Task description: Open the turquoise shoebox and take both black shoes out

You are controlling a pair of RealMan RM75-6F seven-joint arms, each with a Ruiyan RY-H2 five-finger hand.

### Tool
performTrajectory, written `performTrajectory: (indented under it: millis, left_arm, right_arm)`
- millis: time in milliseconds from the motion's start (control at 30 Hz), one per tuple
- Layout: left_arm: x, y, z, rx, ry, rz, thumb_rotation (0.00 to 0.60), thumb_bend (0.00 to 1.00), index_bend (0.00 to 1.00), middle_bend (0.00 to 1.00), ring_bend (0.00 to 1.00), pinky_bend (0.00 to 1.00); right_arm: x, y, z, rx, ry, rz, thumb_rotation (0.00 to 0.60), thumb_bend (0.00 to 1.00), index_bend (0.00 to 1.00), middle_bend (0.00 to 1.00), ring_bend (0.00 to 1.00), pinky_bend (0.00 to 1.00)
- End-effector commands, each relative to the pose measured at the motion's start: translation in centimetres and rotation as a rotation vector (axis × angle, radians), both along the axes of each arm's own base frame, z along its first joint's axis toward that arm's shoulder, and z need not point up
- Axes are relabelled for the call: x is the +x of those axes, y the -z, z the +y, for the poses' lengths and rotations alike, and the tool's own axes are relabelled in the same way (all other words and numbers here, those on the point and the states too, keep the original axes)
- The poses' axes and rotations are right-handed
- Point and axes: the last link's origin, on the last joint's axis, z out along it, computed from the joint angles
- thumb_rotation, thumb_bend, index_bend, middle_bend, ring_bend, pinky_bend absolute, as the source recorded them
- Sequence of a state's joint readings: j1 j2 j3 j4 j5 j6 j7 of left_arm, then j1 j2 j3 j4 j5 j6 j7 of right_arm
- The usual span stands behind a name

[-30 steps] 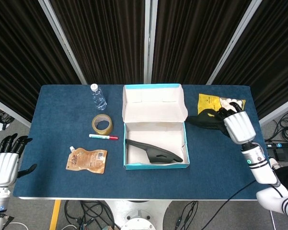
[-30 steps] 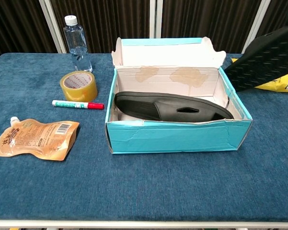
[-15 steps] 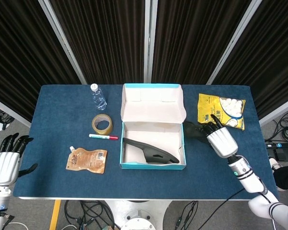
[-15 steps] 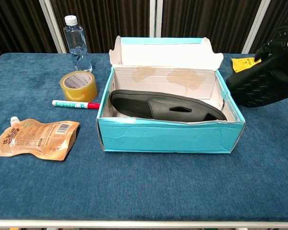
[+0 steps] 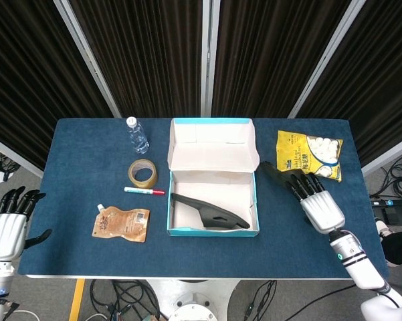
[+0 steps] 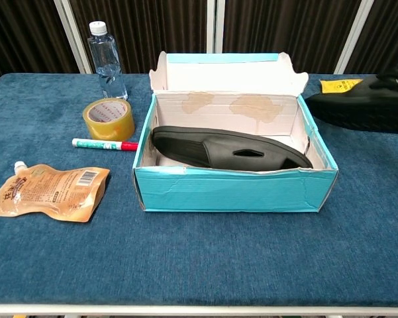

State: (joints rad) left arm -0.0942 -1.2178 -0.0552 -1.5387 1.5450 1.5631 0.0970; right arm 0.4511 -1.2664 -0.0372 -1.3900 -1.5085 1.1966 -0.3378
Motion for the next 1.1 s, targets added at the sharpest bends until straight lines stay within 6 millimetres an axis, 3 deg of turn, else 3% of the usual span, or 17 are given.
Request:
performTrajectory:
  millis: [33,233,433,567,733,867,1100]
  left_arm:
    - [0.1,0.0,0.0,0.001,0.003,0.001,0.6,0.02,0.23,0.18,0.08,0.11]
    - [0.4,0.0,0.0,0.0,0.011,0.003,0.6,0.02,0.23,0.18,0.08,0.11]
    - [0.6,0.0,0.1,0.0,0.02,0.007,0.6,0.02,0.23,0.18,0.08,0.11]
    - [0.6,-0.2,-0.1,0.005,0.017,0.007,0.6,0.02,0.23,0.18,0.08,0.11]
    - [0.7,-0.4,-0.2,0.009,0.019,0.008,0.6,0.02,0.23,0.18,0.08,0.11]
    - [0.5,-0.5,-0.4,0.013,0.011,0.006,0.6,0.02,0.23,0.18,0.08,0.11]
    - [0.2,-0.7,-0.5,0.016,0.005,0.001,0.6,0.02,0.23,0.18,0.08,0.11]
  right_arm:
    - [-0.7,-0.3,0.8,0.028,0.036,0.035,0.6,0.0,0.0,0.0,0.0,0.0]
    - [-0.7,-0.7,0.7,0.009,0.054,0.023,0.6,0.0,0.0,0.0,0.0,0.0]
    - [1.6,0.2,-0.4,0.008,-0.004,-0.083,0.6,0.0,0.0,0.0,0.0,0.0]
    - [5.2,0.2,-0.7,0.062,-0.064,-0.281,0.6,0.0,0.0,0.03,0.0,0.0]
    - [10.1,0.9,-1.4,0.177,-0.117,-0.401,0.6,0.0,0.03,0.16,0.1,0.08]
    - [13.8,2.6,-2.3,0.311,-0.091,-0.452,0.6,0.03,0.12,0.24,0.16,0.13]
    - [18.6,6.6,-5.1,0.455,0.013,-0.468,0.6,0.03,0.14,0.24,0.16,0.14]
